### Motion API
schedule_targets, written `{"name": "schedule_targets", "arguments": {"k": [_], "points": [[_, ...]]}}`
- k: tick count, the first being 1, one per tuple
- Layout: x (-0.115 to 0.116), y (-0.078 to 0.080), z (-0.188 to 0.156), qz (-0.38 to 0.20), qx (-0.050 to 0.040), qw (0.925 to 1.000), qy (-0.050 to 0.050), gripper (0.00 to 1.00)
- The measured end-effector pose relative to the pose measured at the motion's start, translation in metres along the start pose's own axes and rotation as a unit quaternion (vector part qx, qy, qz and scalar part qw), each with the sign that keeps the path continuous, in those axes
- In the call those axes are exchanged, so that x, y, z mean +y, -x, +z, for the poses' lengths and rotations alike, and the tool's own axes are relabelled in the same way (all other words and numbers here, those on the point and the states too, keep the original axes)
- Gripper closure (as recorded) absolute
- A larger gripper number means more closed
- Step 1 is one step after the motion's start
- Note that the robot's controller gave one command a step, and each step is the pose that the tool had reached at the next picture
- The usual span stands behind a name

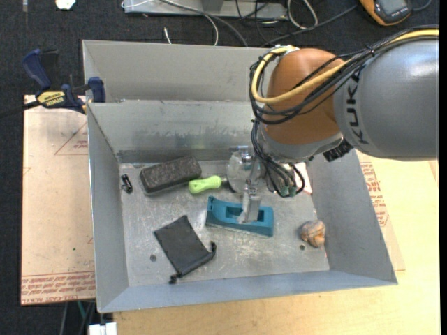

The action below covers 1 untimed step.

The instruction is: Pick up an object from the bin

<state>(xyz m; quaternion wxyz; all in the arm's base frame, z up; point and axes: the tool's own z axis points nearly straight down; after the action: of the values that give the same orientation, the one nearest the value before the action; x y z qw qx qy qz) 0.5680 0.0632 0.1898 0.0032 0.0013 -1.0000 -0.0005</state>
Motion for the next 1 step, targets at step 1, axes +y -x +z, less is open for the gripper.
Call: {"name": "schedule_targets", "arguments": {"k": [1], "points": [[-0.0004,0.0012,-0.0048,0.001,-0.0038,1.0,0.0,0.0]]}}
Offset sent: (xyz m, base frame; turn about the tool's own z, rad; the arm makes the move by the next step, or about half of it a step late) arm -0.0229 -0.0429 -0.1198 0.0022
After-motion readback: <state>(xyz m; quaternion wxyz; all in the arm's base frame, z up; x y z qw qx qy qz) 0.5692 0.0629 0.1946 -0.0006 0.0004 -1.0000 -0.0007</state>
